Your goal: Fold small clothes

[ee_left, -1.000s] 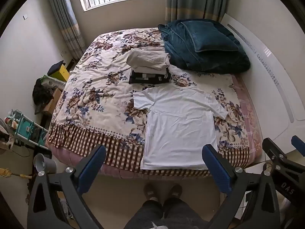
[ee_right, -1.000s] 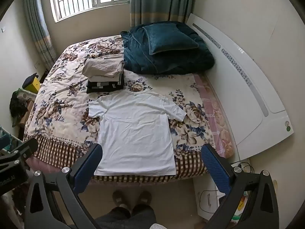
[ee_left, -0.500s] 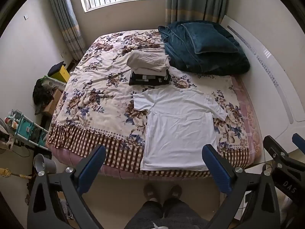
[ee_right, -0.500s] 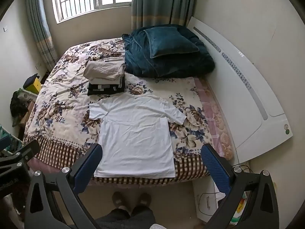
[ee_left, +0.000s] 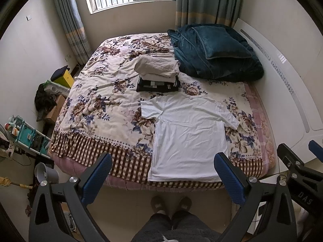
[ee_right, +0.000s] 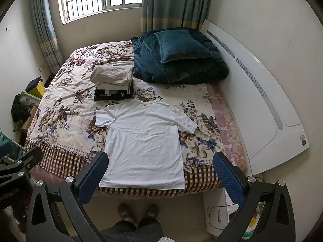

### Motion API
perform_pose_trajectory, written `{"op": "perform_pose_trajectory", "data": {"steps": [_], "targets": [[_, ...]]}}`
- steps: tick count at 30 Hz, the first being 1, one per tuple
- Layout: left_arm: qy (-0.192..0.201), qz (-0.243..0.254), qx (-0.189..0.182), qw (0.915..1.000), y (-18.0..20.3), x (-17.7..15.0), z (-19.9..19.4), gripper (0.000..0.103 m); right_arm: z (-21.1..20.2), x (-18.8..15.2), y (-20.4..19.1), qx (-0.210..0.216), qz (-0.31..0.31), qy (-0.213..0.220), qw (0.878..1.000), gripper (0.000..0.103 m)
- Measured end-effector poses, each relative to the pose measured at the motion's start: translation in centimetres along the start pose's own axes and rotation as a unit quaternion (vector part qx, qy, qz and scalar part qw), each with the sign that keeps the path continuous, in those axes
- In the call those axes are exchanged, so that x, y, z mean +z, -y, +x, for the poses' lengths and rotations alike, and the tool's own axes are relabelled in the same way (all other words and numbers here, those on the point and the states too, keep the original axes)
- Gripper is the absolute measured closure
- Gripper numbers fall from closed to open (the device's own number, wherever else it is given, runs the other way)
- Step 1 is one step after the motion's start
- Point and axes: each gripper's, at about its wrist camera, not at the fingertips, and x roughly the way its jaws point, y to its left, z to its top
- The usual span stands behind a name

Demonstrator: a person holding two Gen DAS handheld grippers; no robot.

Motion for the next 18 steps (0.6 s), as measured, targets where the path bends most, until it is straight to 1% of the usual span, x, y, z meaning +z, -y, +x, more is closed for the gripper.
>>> {"op": "perform_pose_trajectory", "data": {"steps": [18], "targets": [[0.003, -0.001, -0.003, 1.0000, -0.14, -0.01, -0.05, 0.000, -0.36, 0.66, 0.09, 0.006, -0.002, 0.005, 1.000, 0.000]]}}
